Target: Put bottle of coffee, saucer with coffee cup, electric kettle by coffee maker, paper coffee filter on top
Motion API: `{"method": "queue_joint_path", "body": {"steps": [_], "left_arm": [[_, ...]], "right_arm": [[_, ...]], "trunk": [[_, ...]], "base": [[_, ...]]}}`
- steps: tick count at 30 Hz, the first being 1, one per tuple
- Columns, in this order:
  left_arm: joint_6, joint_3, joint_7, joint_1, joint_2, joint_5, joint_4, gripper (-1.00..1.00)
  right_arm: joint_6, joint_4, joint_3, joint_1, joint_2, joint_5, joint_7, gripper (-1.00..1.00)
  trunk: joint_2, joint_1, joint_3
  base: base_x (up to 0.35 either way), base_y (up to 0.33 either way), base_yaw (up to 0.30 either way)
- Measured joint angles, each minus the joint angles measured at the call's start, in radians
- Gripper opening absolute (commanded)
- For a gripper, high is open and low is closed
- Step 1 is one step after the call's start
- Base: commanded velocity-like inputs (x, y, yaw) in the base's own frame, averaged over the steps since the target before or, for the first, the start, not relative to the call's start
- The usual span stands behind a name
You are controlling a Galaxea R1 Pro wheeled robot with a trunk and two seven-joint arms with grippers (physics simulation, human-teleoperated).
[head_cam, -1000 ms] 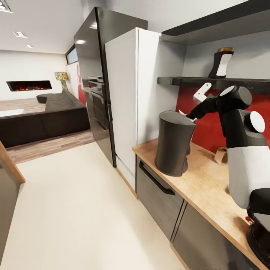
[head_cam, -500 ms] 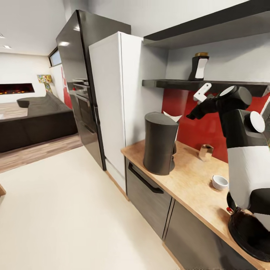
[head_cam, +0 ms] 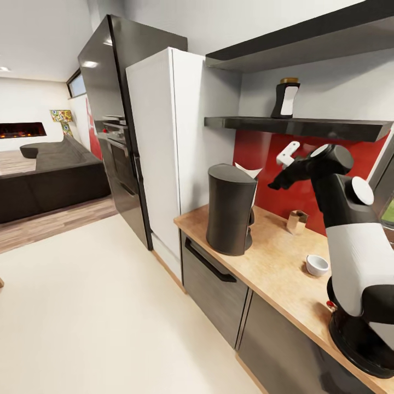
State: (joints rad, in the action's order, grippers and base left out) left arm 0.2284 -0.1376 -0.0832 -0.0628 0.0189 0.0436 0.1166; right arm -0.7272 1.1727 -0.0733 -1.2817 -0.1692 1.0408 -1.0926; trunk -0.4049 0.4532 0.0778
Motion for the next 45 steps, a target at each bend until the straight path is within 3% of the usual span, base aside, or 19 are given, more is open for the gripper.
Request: {"method": "queue_joint_path", "body": {"steps": [17, 24, 27, 37, 45], "left_arm": [[0.001, 0.000, -0.002, 0.003, -0.001, 0.000, 0.011, 1.00], [0.003, -0.001, -0.002, 0.005, 0.000, -0.002, 0.012, 1.00], [0.003, -0.001, -0.002, 0.006, -0.001, -0.002, 0.013, 1.00], [0.000, -0.001, -0.002, 0.008, -0.002, -0.001, 0.013, 1.00], [0.000, -0.002, -0.002, 0.008, -0.002, -0.001, 0.012, 1.00]], "right_arm": [[0.001, -0.006, 0.002, 0.036, -0.001, -0.002, 0.000, 1.00], [-0.002, -0.007, 0.110, 0.036, -0.002, -0.002, 0.000, 1.00], [-0.002, -0.007, 0.130, 0.036, -0.001, -0.002, 0.000, 1.00], [0.000, -0.009, 0.140, 0.050, 0.002, -0.002, 0.000, 1.00], [0.001, -0.008, 0.140, 0.057, 0.002, -0.002, 0.000, 1.00]], "trunk": [[0.000, 0.000, 0.000], [0.000, 0.000, 0.000], [0.000, 0.000, -0.001], [0.000, 0.000, -0.004], [0.000, 0.000, -0.004]], "base": [[0.000, 0.000, 0.000], [0.000, 0.000, -0.097], [0.000, 0.025, -0.259], [0.000, 0.259, -0.167], [0.000, 0.038, -0.006]]}}
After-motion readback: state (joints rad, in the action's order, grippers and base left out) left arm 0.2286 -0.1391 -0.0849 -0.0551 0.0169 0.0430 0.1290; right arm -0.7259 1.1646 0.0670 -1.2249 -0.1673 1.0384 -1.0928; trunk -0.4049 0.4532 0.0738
